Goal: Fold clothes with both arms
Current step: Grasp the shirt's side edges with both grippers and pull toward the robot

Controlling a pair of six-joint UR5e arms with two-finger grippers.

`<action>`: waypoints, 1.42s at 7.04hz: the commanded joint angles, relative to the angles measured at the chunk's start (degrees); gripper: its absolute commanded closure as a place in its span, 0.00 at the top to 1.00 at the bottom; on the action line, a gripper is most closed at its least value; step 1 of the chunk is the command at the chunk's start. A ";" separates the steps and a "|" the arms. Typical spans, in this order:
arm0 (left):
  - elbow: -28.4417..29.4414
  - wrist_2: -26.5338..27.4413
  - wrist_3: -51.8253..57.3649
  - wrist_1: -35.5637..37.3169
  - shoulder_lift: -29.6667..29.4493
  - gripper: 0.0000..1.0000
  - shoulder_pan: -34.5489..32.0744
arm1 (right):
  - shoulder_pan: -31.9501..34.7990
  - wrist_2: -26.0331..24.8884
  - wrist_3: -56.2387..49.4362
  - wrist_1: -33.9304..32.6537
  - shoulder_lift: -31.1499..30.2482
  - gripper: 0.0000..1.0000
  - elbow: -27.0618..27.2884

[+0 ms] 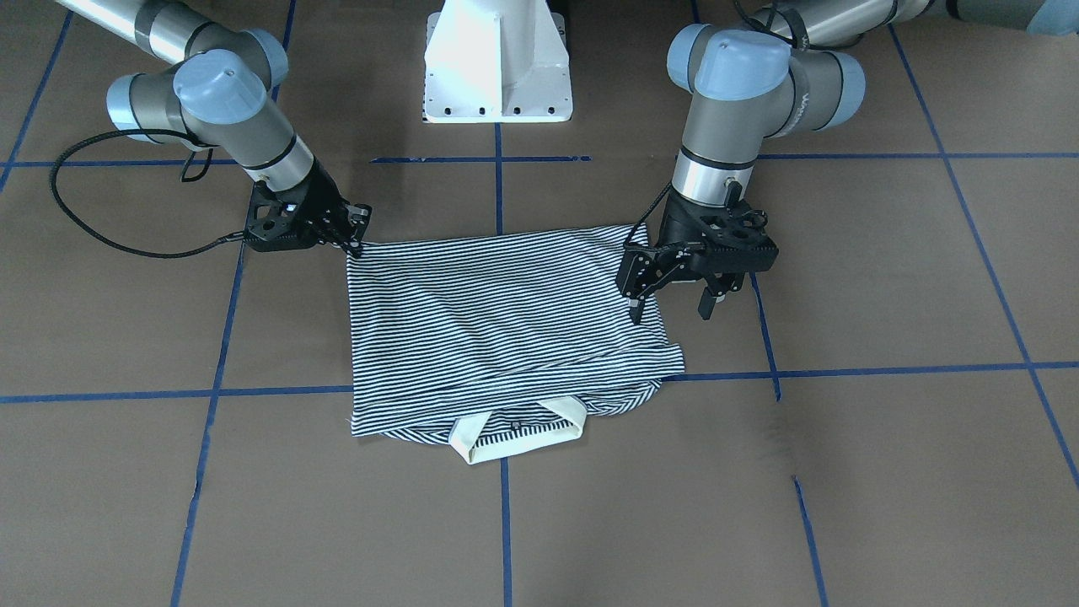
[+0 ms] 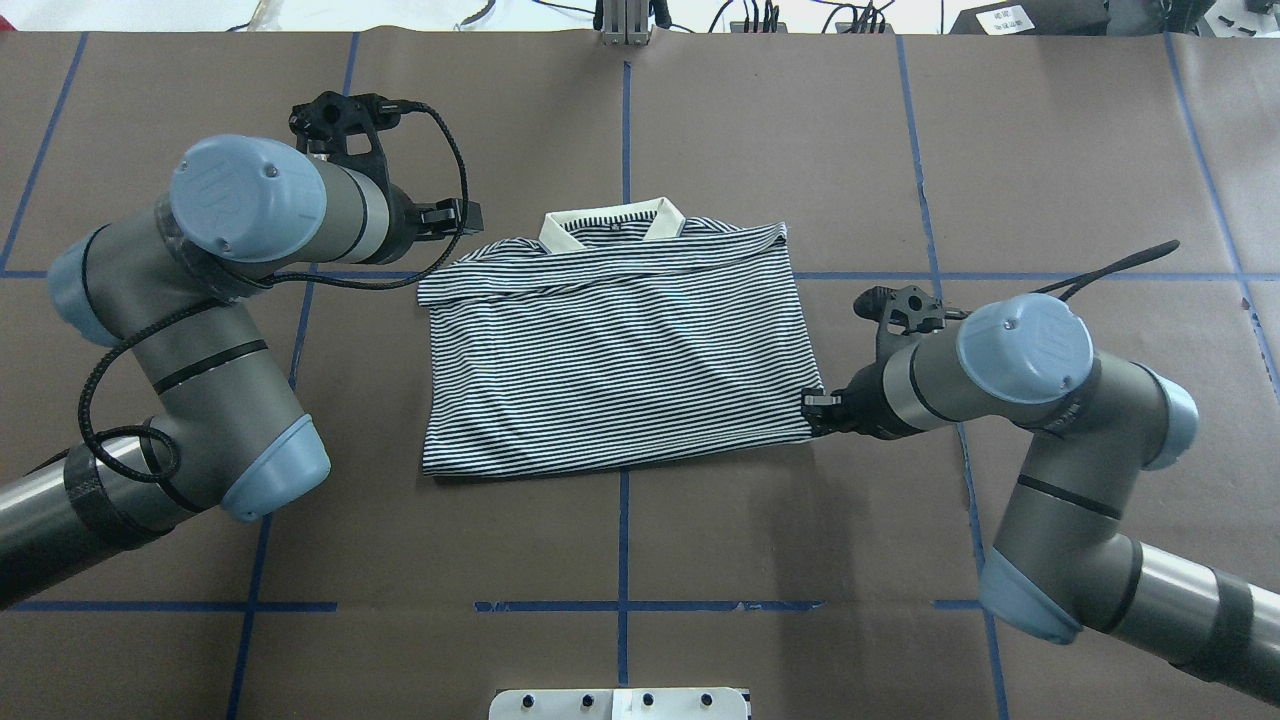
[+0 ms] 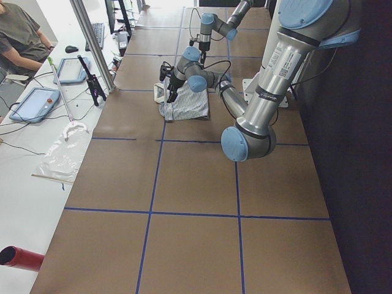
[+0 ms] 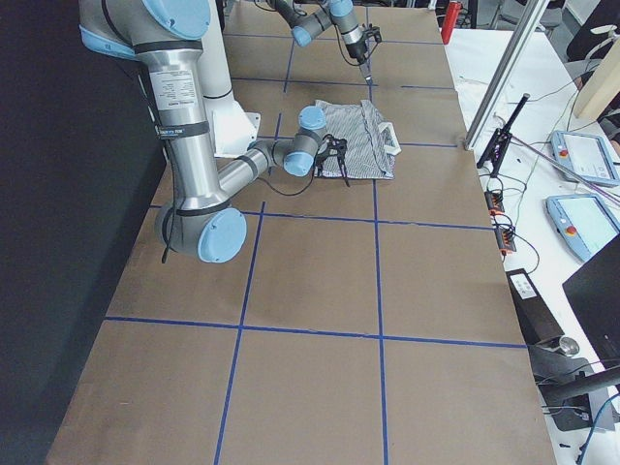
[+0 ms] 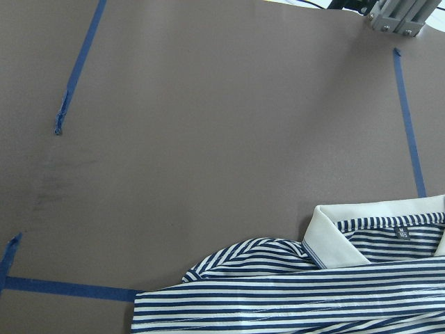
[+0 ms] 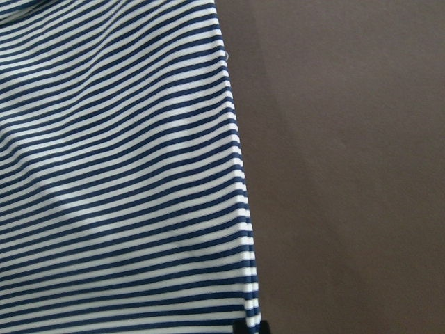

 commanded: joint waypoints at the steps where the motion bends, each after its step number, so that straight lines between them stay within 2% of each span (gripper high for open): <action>1: -0.66 -0.09 -0.27 0.09 -0.11 1.00 0.00 | -4.73 0.28 1.15 0.04 -13.78 0.00 11.92; 3: -0.66 -0.09 -0.27 0.00 -0.11 1.00 0.53 | -15.17 -0.50 7.99 0.13 -16.74 0.00 15.39; 4: -0.75 -0.09 -0.19 0.00 -0.11 1.00 0.53 | -18.35 -0.33 9.06 0.13 -16.92 0.07 15.57; 5: -0.67 -0.70 -0.10 -0.17 -0.02 1.00 0.62 | -18.91 -0.16 9.16 0.22 -16.92 0.99 16.79; 6: -0.66 -4.79 -0.18 -0.17 0.24 1.00 0.79 | -17.61 -0.59 9.16 0.22 -16.92 1.00 19.42; 7: -1.53 -9.70 -1.49 0.00 0.59 1.00 1.40 | -13.07 -0.68 9.16 0.57 -16.05 1.00 20.31; 8: -2.85 -10.10 -11.77 0.09 1.72 1.00 5.50 | -9.37 -1.55 9.16 0.74 -12.65 1.00 19.89; 9: -2.86 -8.28 -23.18 0.61 1.91 1.00 10.50 | -5.59 -1.91 9.07 0.75 -10.01 1.00 19.45; 10: -2.86 -3.74 -30.52 1.58 2.26 1.00 15.77 | -2.60 -1.83 9.07 0.75 -7.89 1.00 19.18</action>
